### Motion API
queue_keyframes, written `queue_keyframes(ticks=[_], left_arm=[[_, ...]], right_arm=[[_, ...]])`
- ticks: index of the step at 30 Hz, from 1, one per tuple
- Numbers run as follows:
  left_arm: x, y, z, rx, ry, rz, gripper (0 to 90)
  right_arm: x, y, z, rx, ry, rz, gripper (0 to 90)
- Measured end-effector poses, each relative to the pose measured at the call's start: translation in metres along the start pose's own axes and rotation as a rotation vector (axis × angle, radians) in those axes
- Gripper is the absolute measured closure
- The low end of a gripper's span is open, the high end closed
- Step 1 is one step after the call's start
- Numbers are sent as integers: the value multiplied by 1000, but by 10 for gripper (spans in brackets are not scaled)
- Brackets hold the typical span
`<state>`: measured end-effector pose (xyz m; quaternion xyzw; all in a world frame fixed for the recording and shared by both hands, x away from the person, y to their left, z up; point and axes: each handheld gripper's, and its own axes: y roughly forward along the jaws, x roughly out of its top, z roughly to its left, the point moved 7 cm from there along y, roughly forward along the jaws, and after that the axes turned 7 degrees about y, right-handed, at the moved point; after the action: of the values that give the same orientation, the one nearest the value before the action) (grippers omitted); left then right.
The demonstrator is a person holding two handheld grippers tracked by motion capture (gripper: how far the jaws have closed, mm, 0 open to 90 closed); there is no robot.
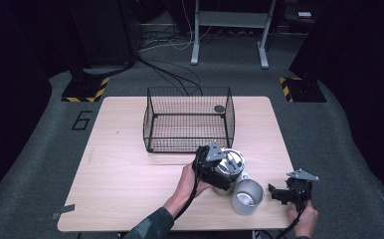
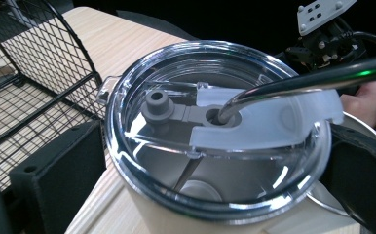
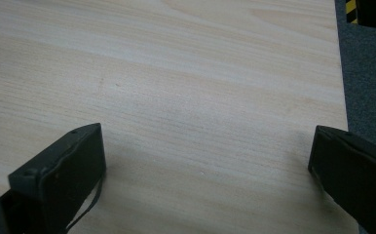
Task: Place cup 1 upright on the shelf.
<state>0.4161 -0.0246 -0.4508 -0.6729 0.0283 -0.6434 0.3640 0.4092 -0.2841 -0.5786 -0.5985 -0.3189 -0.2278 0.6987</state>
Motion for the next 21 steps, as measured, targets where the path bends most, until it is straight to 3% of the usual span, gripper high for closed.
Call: queue_keyframes(ticks=[4, 6, 17, 21], left_arm=[[0, 6, -1, -6, -6, 2, 0], [-2, 11, -3, 3, 8, 20, 0], [-3, 19, -5, 72, 16, -1, 27], [-3, 19, -5, 57, 1, -10, 33]], right_arm=[[0, 0, 0, -1, 0, -1, 0], [0, 0, 0, -2, 0, -1, 0], [0, 0, 0, -1, 1, -1, 0], [0, 0, 0, -2, 1, -1, 0]])
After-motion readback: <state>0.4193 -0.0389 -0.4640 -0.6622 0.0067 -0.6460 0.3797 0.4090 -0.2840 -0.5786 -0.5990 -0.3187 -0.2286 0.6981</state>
